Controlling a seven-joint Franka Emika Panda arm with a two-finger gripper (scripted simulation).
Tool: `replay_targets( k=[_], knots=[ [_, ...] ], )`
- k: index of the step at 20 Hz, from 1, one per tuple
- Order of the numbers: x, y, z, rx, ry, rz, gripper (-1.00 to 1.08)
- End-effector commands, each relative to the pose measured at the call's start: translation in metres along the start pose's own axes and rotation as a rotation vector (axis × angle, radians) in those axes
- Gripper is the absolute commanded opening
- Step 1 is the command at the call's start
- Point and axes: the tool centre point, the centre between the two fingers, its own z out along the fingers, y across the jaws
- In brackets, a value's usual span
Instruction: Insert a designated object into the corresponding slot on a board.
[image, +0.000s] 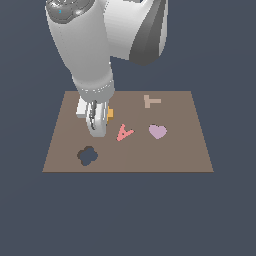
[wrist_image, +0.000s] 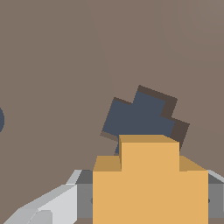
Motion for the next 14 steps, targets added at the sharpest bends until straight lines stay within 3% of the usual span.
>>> replay_targets(
  k=[1, 14],
  knots=[
    [0.008, -0.001, -0.001, 0.0, 0.0, 0.087, -1.0],
    [0.032, 0.003, -0.002, 0.0, 0.0, 0.331, -1.0]
  ],
)
